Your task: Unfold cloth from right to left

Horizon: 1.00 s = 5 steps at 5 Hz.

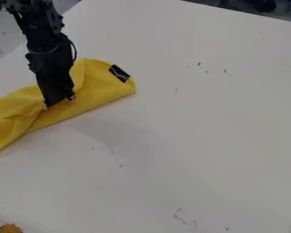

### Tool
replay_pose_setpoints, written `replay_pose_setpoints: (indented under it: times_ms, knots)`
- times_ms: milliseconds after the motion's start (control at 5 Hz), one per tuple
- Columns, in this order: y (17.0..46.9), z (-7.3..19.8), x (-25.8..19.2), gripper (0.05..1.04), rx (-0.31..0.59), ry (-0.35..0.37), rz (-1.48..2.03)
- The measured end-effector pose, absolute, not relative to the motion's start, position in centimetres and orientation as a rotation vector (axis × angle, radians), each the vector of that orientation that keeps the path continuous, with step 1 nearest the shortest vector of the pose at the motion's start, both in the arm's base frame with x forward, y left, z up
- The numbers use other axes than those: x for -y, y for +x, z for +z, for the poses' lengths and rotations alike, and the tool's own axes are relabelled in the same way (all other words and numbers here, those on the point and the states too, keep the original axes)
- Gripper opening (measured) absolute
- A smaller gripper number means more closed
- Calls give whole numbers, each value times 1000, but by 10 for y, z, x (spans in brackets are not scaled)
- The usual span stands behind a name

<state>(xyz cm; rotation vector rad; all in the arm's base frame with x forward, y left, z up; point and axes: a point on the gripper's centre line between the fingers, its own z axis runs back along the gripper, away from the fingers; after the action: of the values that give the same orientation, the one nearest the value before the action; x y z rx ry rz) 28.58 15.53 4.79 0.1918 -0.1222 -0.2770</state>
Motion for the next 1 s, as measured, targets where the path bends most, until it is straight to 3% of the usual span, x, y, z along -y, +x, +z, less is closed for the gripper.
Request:
replay_pose_setpoints:
  times_ms: [200, 600, 800, 1000]
  knots:
    - [309, 68, -183, 58, 200, 252, -340]
    - [331, 41, -264, 58, 264, 235, -361]
    - [330, 25, -294, 58, 255, 231, -347]
    - [331, 30, -304, 58, 237, 244, -350]
